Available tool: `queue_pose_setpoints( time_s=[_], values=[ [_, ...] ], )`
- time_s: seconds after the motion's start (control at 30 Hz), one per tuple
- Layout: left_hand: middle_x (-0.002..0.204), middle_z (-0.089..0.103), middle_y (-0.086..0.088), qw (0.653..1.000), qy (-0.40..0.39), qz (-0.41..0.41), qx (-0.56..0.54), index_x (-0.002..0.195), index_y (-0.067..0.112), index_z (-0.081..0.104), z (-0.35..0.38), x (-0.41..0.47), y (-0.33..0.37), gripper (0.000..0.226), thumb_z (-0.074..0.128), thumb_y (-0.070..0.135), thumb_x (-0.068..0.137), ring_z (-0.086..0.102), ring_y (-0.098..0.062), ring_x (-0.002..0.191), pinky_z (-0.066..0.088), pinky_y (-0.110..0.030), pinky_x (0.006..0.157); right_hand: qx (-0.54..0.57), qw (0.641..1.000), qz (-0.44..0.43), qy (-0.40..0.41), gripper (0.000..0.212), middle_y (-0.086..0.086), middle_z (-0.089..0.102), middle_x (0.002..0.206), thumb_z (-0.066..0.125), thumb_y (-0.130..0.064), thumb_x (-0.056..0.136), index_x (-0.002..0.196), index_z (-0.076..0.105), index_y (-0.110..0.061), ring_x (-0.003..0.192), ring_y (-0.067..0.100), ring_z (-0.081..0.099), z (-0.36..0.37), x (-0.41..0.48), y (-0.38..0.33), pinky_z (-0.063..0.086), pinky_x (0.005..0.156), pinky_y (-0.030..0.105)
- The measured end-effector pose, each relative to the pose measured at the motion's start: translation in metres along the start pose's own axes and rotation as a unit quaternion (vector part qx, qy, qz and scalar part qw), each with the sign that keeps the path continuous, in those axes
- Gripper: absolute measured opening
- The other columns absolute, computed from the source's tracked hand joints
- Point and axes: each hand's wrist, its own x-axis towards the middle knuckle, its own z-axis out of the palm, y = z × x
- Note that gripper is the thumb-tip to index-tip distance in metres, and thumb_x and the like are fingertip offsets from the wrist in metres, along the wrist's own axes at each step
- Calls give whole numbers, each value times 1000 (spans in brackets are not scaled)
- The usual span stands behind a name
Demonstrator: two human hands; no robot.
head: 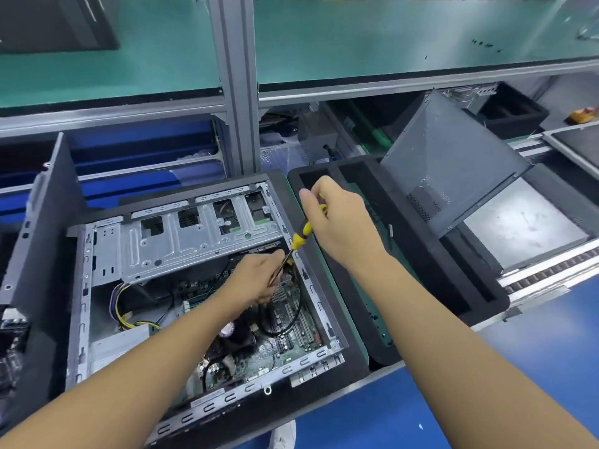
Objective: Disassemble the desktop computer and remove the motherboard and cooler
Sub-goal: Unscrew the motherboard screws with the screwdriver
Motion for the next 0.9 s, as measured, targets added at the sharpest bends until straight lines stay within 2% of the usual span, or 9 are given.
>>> queue_pose_setpoints(
  time_s=[0.13, 0.27, 0.37, 0.47, 0.6, 0.67, 0.73, 0.83, 0.9],
  values=[
    [57, 51, -3, 994, -33, 65, -82, 64, 21, 66, 12, -3, 47, 49, 59, 64, 85, 45, -17, 45, 42, -26, 44, 9, 990, 58, 126, 31, -9, 50, 44, 55, -32, 98, 75, 49, -12, 50, 9, 53, -22, 6, 8, 37, 47, 20],
    [65, 68, 0, 992, 26, 116, -40, 71, 16, 73, 51, 15, 79, 33, 64, 36, 95, 60, -12, 54, 50, -24, 48, -48, 971, 70, 223, 32, -7, 46, 48, 58, -37, 96, 76, 51, -13, 49, 15, 49, -56, -4, 21, 38, 48, 24],
    [73, 73, -6, 997, 6, 78, -9, 79, 11, 73, 87, 32, 83, 18, 67, 17, 95, 66, -13, 61, 58, -30, 58, -110, 959, 88, 244, 33, -1, 53, 54, 59, -42, 94, 82, 52, -13, 52, 21, 54, -81, -22, 37, 44, 50, 33],
    [82, 73, -15, 994, -44, 27, 99, 82, 5, 69, 127, 51, 78, 18, 60, 7, 97, 68, -17, 62, 57, -26, 56, -185, 948, 146, 214, 33, 0, 55, 59, 59, -46, 93, 86, 51, -15, 57, 25, 56, -99, -42, 60, 44, 50, 34],
    [69, 65, -14, 943, -183, -124, 250, 79, 2, 58, 178, 65, 55, 22, 48, -7, 97, 61, -19, 51, 45, -18, 42, -283, 914, 283, 64, 31, 6, 60, 84, 62, -43, 91, 93, 51, -14, 72, 32, 54, -112, -70, 89, 39, 59, 33],
    [69, 59, -17, 925, -197, -168, 278, 80, 0, 55, 195, 70, 38, 24, 41, -10, 96, 54, -21, 51, 40, -18, 43, -291, 896, 335, -18, 28, 8, 59, 89, 64, -35, 91, 95, 51, -11, 73, 30, 53, -114, -82, 101, 39, 58, 32],
    [71, 57, -17, 924, -184, -188, 278, 82, 1, 56, 208, 73, 26, 24, 38, -7, 96, 51, -20, 51, 36, -16, 44, -276, 885, 370, -58, 27, 5, 55, 82, 66, -30, 90, 86, 46, -12, 65, 23, 50, -115, -93, 111, 35, 52, 31],
    [83, 63, -14, 930, -174, -174, 274, 83, 11, 59, 224, 79, 17, 26, 39, -1, 95, 55, -22, 60, 41, -22, 52, -266, 878, 391, -70, 37, 4, 49, 76, 67, -31, 92, 75, 37, -15, 60, 20, 46, -114, -102, 121, 30, 47, 31],
    [107, 68, -17, 931, -163, -147, 292, 100, 10, 66, 230, 82, 16, 29, 39, 1, 96, 66, -29, 85, 53, -33, 71, -272, 879, 386, -64, 39, 5, 50, 77, 65, -32, 94, 74, 36, -16, 63, 22, 48, -114, -105, 125, 32, 50, 31]
  ],
)
